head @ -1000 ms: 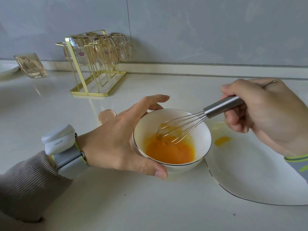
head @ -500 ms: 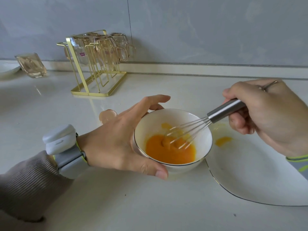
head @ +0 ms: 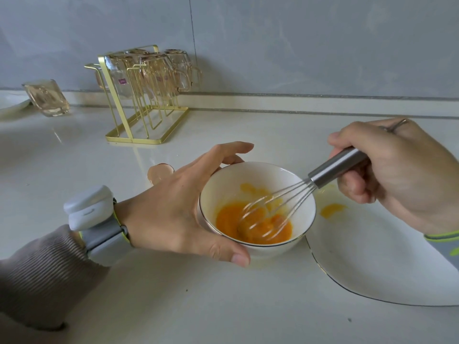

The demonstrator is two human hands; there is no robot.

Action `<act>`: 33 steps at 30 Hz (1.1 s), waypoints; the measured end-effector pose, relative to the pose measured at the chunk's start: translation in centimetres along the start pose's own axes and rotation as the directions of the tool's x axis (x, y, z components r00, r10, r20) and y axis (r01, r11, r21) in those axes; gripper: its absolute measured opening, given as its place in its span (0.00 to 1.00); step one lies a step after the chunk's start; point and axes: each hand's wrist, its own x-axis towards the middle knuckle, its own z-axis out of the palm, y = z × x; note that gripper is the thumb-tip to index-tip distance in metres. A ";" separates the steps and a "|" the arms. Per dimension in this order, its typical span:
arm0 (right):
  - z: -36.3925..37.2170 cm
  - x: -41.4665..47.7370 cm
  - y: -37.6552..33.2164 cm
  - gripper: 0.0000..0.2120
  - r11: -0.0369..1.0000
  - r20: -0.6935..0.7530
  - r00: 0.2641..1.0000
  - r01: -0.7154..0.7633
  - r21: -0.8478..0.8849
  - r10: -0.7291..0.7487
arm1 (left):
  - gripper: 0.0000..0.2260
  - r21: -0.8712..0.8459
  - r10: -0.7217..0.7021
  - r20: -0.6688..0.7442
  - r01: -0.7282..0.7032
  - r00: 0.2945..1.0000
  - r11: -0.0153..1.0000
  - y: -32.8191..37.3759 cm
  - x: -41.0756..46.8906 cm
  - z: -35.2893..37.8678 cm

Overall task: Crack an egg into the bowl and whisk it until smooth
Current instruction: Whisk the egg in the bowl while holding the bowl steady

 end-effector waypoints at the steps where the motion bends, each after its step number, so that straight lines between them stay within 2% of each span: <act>1: 0.0 0.0 0.0 0.23 1.000 -0.009 1.000 0.002 0.003 -0.002 | 0.53 0.003 -0.001 -0.001 0.001 1.000 1.000 0.0 0.0 0.0; 7: 0.0 0.0 0.1 0.22 1.000 -0.008 1.000 0.012 0.002 -0.012 | 0.54 0.019 -0.011 -0.003 0.011 1.000 1.000 0.0 0.0 0.0; 10: -0.1 0.0 0.1 0.21 0.998 -0.009 1.000 0.023 -0.054 -0.023 | 0.53 0.018 -0.011 -0.002 0.011 1.000 1.000 -0.1 0.0 -0.1; 12: 0.0 0.0 0.2 0.21 1.000 -0.003 1.000 0.010 -0.003 -0.010 | 0.53 0.016 -0.017 -0.004 0.017 1.000 1.000 0.0 0.0 -0.1; 16: 0.1 0.1 0.1 0.22 0.999 0.000 1.000 0.024 -0.039 -0.024 | 0.53 0.018 -0.016 -0.001 0.016 1.000 1.000 -0.1 0.0 -0.1; 19: 0.0 0.1 0.2 0.21 1.000 0.015 1.000 0.012 0.026 -0.012 | 0.54 0.019 -0.017 -0.001 0.017 1.000 1.000 0.0 0.0 -0.1; 22: 0.0 0.2 0.2 0.21 0.999 0.007 0.999 0.038 -0.025 -0.038 | 0.54 0.015 -0.017 0.002 0.016 1.000 1.000 -0.1 0.0 -0.1; 26: 0.0 0.2 0.3 0.23 0.999 0.000 1.000 0.018 0.042 -0.018 | 0.54 0.019 -0.009 0.001 0.009 1.000 1.000 0.0 0.0 -0.1; 29: 0.0 0.2 0.3 0.22 0.999 -0.006 0.999 0.039 -0.012 -0.039 | 0.53 0.018 -0.008 0.000 0.008 1.000 1.000 0.0 0.0 0.0; 33: 0.0 0.2 0.4 0.21 0.999 0.005 1.000 0.021 0.047 -0.021 | 0.53 0.015 -0.011 -0.004 0.011 1.000 1.000 -0.1 0.0 0.0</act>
